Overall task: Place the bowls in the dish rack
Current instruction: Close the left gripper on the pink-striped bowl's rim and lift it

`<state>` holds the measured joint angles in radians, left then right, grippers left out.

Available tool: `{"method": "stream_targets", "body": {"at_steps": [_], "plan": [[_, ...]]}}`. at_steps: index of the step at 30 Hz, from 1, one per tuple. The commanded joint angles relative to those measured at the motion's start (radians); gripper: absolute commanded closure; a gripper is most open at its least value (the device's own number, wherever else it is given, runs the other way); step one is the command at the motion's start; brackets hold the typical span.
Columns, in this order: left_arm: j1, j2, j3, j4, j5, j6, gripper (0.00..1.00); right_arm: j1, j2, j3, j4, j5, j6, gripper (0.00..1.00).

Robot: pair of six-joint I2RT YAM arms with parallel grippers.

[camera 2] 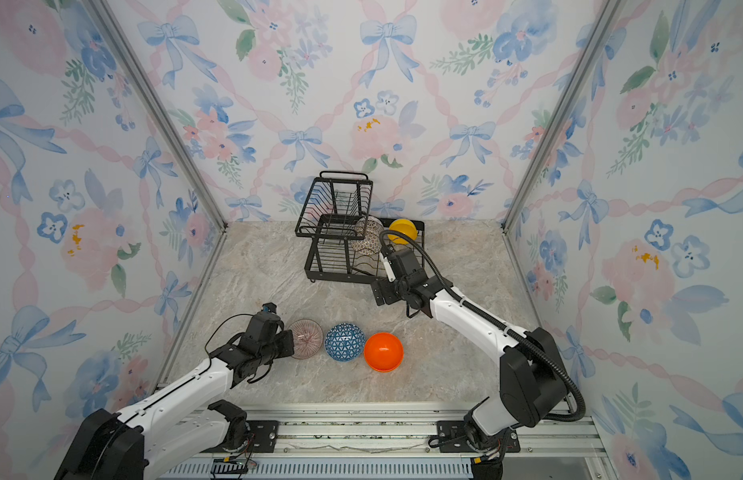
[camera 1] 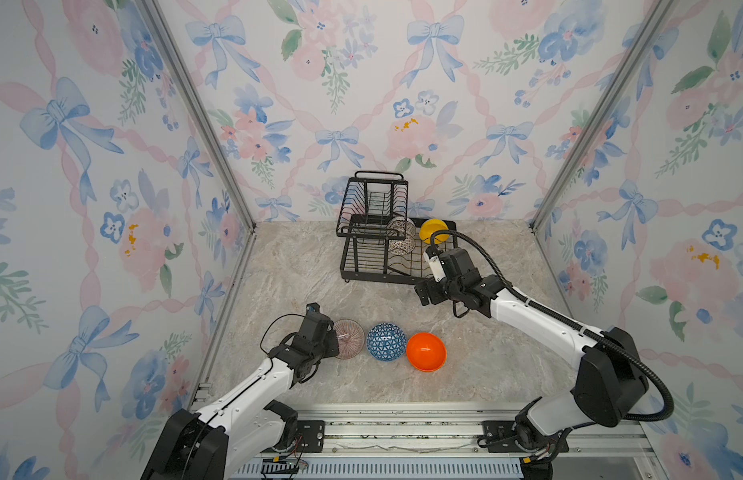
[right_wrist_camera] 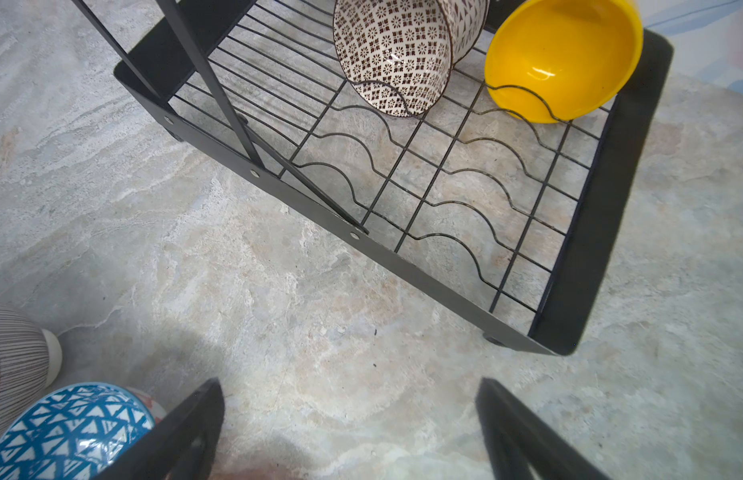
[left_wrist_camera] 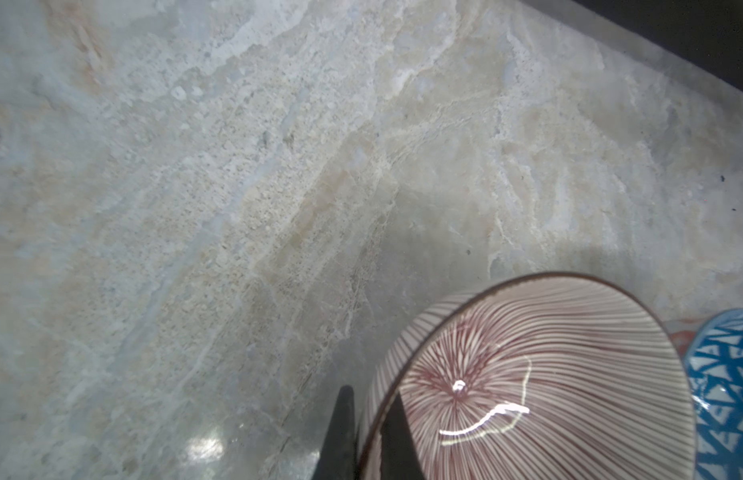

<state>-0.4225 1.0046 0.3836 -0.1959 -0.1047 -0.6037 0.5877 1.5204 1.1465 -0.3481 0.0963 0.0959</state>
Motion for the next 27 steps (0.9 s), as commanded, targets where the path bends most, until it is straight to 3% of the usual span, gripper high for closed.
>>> {"method": "stream_targets", "body": {"at_steps": [1,15,27], "plan": [[0.008,-0.002,-0.003,-0.018,-0.024,0.016,1.0,-0.014,-0.016,0.028,-0.03,-0.007,-0.009,0.03],[0.003,-0.148,0.057,-0.073,-0.07,0.042,1.0,-0.015,-0.043,0.026,-0.045,-0.019,-0.016,0.03],[-0.143,-0.093,0.215,-0.071,-0.218,0.127,1.0,-0.014,-0.088,0.021,-0.051,-0.047,-0.009,0.03]]}}
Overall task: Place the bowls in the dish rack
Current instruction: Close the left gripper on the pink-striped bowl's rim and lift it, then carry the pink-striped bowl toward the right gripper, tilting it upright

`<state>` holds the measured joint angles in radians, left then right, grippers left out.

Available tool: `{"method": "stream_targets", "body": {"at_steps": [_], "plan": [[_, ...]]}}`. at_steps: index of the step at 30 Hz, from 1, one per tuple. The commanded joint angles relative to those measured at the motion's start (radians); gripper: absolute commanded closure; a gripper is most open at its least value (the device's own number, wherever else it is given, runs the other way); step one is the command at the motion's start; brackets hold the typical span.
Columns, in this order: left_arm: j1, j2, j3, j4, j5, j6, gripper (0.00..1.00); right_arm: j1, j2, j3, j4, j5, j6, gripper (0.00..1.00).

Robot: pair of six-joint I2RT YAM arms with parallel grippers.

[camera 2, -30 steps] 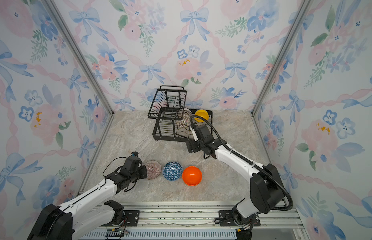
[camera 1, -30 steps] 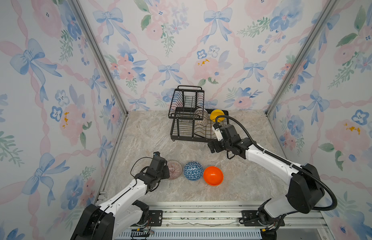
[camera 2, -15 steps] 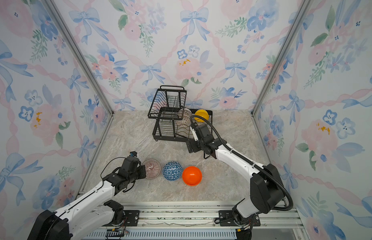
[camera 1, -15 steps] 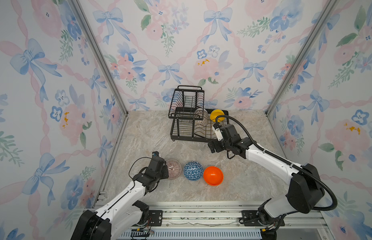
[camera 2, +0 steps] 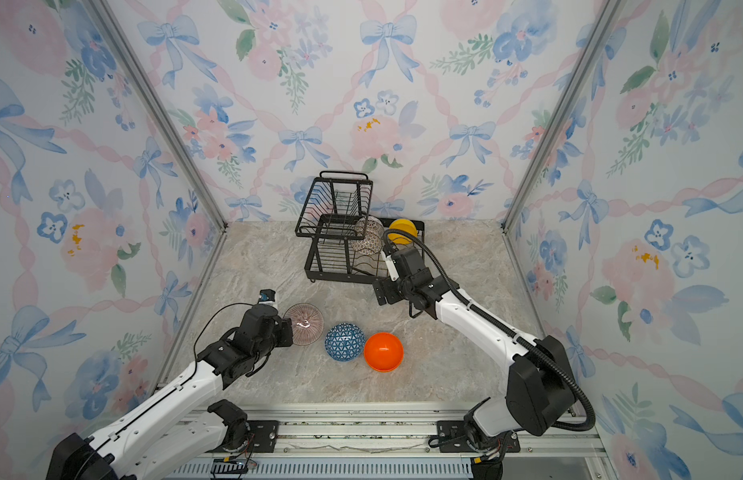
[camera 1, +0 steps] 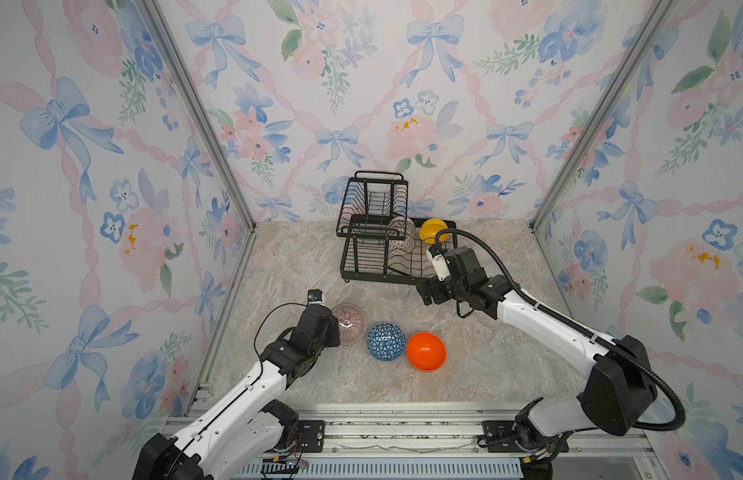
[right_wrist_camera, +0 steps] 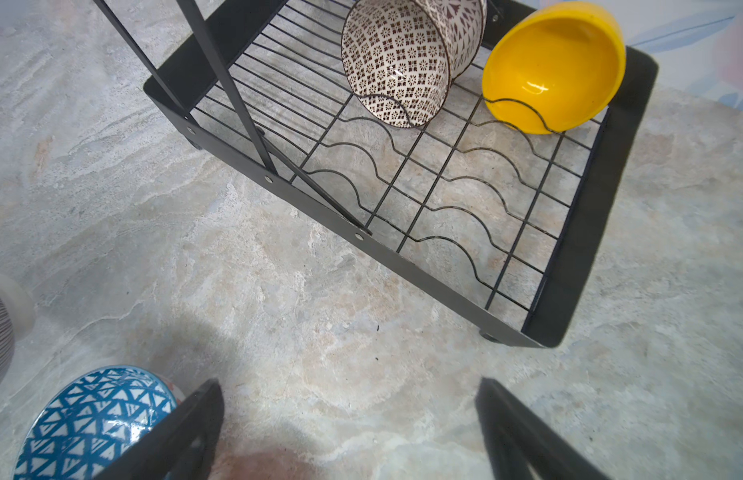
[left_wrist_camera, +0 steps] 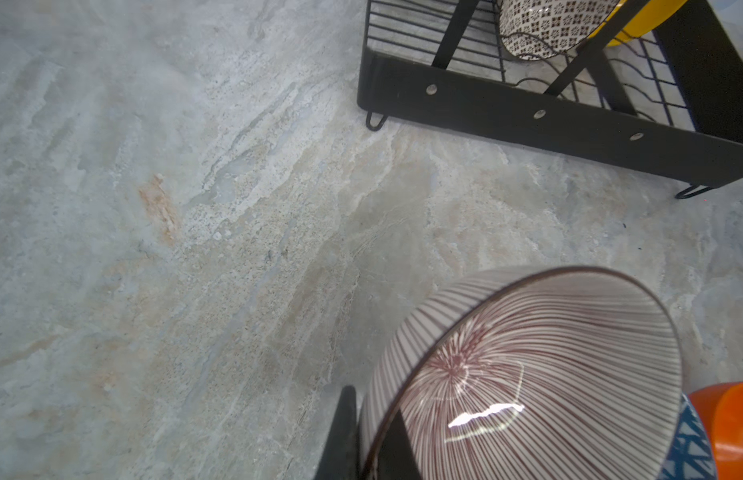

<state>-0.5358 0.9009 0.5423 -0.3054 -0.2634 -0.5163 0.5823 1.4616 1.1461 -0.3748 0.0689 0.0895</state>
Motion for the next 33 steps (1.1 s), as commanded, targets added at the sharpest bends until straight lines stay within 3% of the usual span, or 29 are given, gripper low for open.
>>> {"method": "stream_targets", "body": {"at_steps": [1,22,33], "plan": [[-0.043,0.022,0.07,0.038,-0.065,0.045,1.0,-0.009,-0.034,0.02,-0.026,-0.022,-0.003,0.03],[-0.116,0.29,0.29,0.233,0.002,0.145,1.0,0.012,-0.167,0.015,-0.041,-0.109,0.036,0.03],[-0.167,0.424,0.406,0.303,0.029,0.175,1.0,0.069,-0.133,0.021,0.017,-0.126,0.083,0.03]]}}
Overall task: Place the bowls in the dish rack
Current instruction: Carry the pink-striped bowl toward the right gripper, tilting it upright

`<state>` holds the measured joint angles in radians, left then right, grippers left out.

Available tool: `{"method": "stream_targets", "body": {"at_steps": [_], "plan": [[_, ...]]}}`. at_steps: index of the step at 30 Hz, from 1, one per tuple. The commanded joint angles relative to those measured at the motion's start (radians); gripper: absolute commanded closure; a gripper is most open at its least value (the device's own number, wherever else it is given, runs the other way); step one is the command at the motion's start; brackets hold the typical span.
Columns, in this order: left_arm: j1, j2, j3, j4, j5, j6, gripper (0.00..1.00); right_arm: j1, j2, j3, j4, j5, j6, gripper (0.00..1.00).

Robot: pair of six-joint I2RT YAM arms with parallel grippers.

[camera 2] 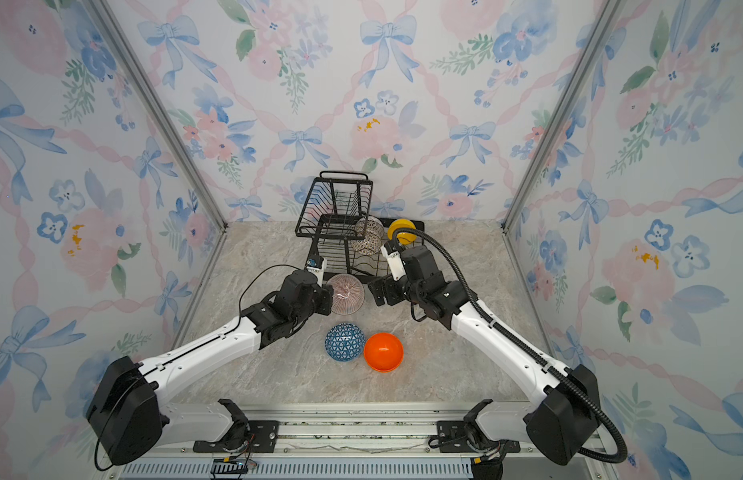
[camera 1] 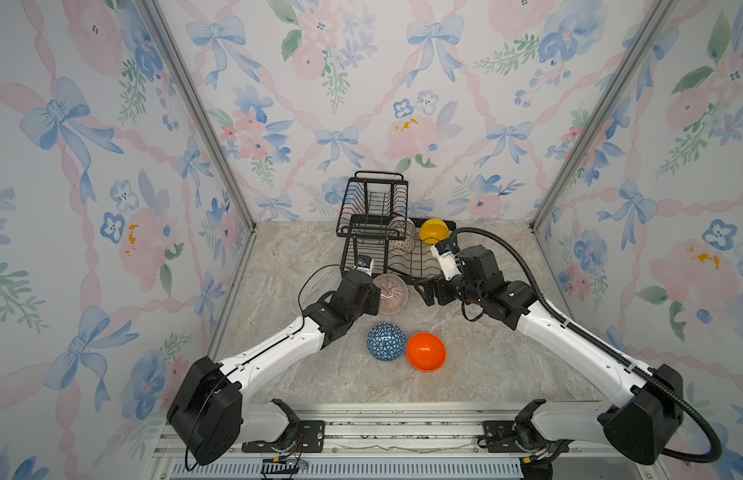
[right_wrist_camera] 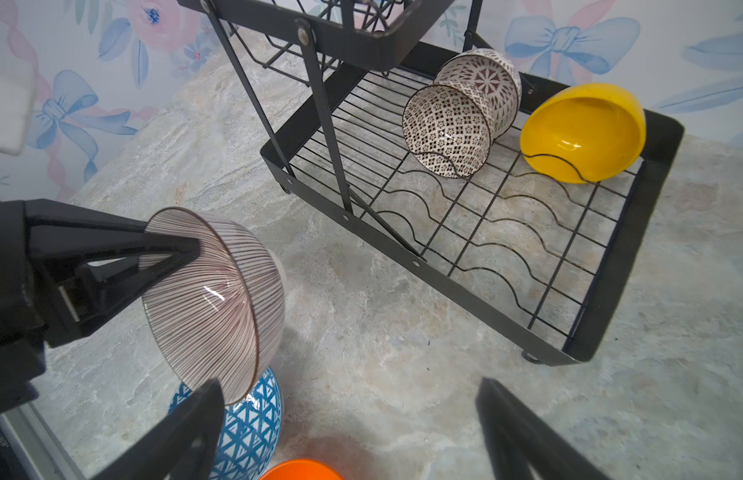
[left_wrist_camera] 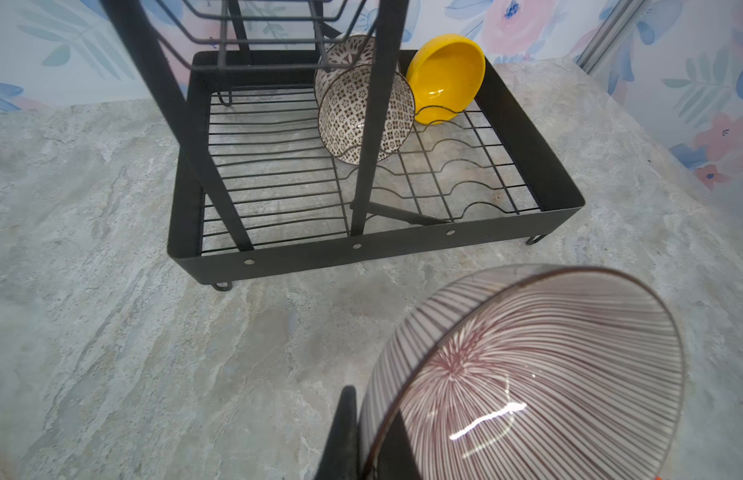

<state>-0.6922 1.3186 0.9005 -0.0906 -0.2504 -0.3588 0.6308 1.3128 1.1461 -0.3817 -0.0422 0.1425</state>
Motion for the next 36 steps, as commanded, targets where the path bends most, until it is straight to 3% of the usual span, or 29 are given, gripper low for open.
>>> {"method": "stream_targets", "body": {"at_steps": [1,17,20,27,36], "plan": [[-0.016,0.015,0.056,0.092,0.017,0.017,1.0,0.026,0.022,0.021,0.033,-0.015,0.033,0.03],[-0.07,0.077,0.123,0.143,0.04,0.026,1.0,0.036,0.126,0.03,0.075,0.044,0.075,0.0],[-0.073,0.079,0.125,0.144,0.042,0.027,1.0,0.035,0.138,0.036,0.076,0.042,0.082,0.07],[-0.076,0.078,0.122,0.147,0.038,0.026,1.0,0.034,0.152,0.052,0.065,0.042,0.087,0.29],[-0.078,0.074,0.117,0.147,0.034,0.031,1.0,0.033,0.152,0.061,0.052,0.059,0.098,0.89]]}}
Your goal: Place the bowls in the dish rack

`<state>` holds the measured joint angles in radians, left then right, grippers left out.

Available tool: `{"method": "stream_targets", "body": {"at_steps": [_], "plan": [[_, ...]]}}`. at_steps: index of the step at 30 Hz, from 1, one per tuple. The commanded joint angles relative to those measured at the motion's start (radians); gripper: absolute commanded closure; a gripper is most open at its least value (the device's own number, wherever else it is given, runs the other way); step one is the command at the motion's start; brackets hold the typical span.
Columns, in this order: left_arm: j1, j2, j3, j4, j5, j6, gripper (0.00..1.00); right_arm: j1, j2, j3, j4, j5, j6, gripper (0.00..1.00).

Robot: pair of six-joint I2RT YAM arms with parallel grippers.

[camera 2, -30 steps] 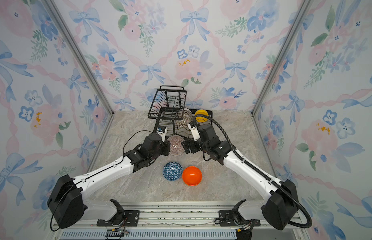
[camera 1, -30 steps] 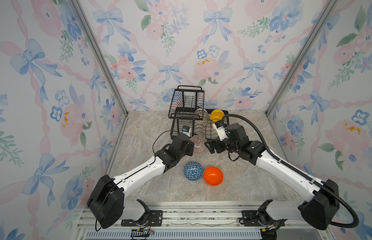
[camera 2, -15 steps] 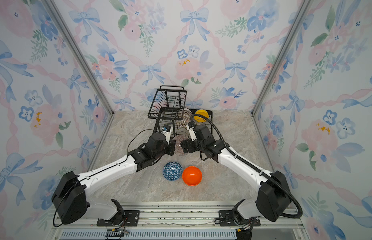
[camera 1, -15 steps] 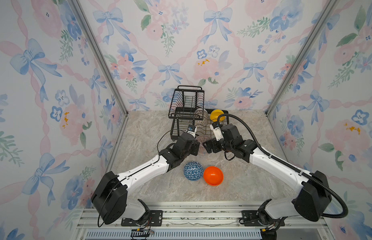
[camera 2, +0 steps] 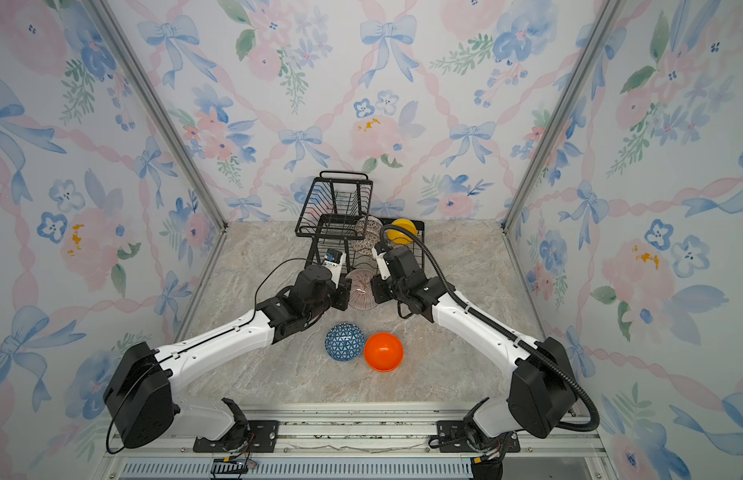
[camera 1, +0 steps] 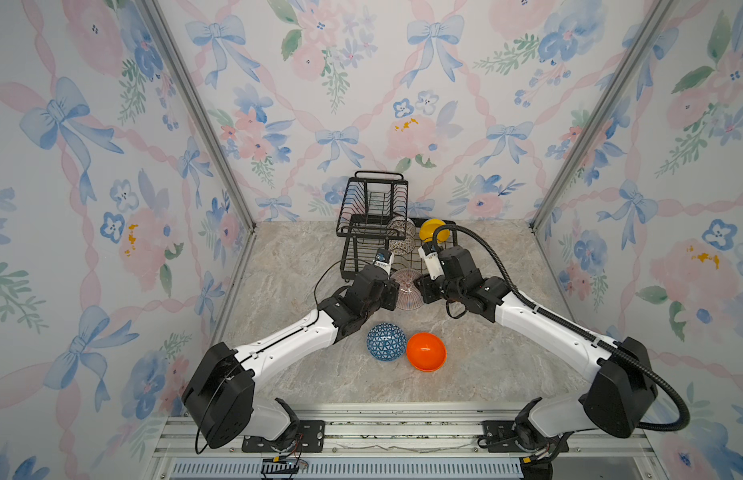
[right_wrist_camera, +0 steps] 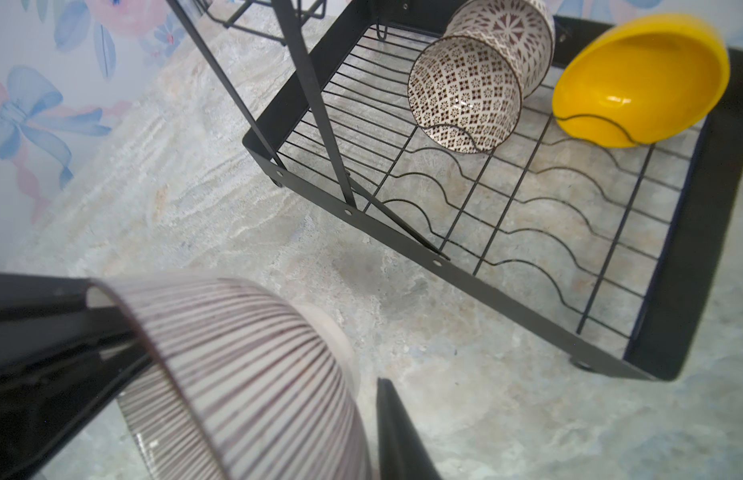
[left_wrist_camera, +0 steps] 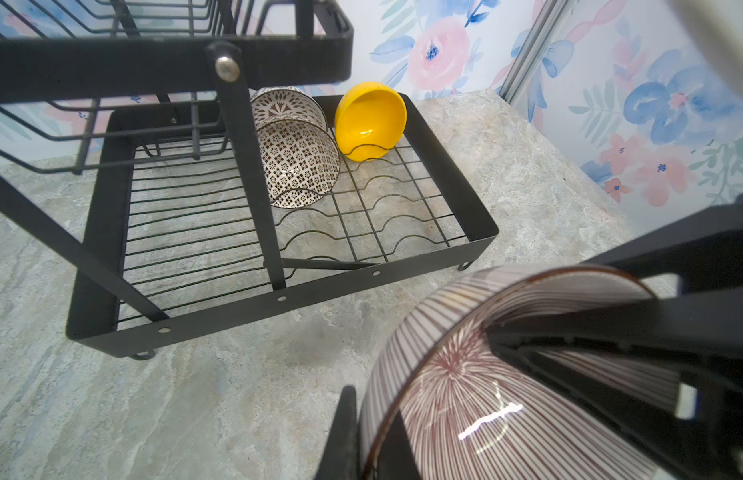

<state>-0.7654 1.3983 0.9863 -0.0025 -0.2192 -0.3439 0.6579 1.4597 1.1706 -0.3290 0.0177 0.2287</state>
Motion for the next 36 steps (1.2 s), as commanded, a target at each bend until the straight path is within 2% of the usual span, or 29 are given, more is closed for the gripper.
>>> {"method": "stream_targets", "body": {"at_steps": [1,3,9,14,16,20,25,28,36], "plan": [[-0.005,-0.005,0.03,0.059,0.002,0.014,1.0,0.006,0.005,0.037,-0.003,0.0,0.012,0.94],[-0.006,-0.007,0.028,0.059,0.001,0.014,1.0,0.006,0.003,0.035,-0.004,0.001,0.014,1.0],[-0.009,-0.018,0.008,0.061,0.011,0.013,1.0,0.006,-0.008,0.026,-0.005,0.004,0.007,1.0],[0.0,-0.043,-0.044,0.1,0.123,0.026,0.99,0.006,-0.018,0.016,-0.004,0.008,-0.002,1.0],[0.0,-0.052,-0.056,0.097,0.129,0.028,0.86,0.006,-0.021,0.012,-0.001,0.008,-0.006,1.0],[0.002,-0.076,-0.073,0.078,0.109,0.028,0.49,0.005,-0.031,-0.005,0.008,0.01,-0.017,1.0],[0.011,-0.119,-0.09,0.042,0.094,0.041,0.17,-0.01,-0.039,-0.021,0.01,0.012,-0.029,1.0],[0.022,-0.149,-0.099,0.018,0.086,0.046,0.03,-0.028,-0.039,-0.031,0.019,0.01,-0.034,1.0],[0.075,-0.228,-0.175,0.002,0.096,0.028,0.02,-0.071,-0.033,-0.05,0.026,0.004,-0.069,1.0]]}}
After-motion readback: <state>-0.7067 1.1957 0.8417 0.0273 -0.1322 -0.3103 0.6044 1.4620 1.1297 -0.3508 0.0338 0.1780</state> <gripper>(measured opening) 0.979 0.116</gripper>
